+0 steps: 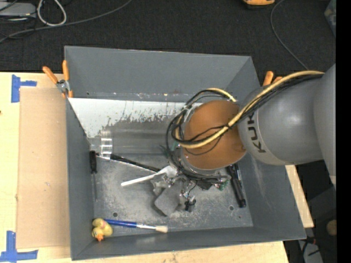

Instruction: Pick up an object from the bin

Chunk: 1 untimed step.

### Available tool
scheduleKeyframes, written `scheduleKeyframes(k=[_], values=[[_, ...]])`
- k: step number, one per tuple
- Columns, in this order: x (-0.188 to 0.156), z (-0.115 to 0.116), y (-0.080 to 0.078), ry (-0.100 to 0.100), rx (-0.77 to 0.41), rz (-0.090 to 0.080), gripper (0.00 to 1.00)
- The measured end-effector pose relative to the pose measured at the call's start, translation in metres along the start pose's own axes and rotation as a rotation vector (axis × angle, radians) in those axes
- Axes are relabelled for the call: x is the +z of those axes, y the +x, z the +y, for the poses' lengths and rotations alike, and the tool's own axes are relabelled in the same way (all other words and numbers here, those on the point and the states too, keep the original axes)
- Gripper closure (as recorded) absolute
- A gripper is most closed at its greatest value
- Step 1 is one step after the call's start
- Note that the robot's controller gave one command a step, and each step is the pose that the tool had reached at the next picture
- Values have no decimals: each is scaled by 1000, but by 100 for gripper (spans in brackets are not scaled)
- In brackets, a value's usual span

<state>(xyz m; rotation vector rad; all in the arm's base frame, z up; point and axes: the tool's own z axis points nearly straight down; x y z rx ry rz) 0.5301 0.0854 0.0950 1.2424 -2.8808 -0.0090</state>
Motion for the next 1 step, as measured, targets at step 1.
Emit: scheduleKeyframes(k=[1], values=[[-18,1,0,-3,2,2,100]])
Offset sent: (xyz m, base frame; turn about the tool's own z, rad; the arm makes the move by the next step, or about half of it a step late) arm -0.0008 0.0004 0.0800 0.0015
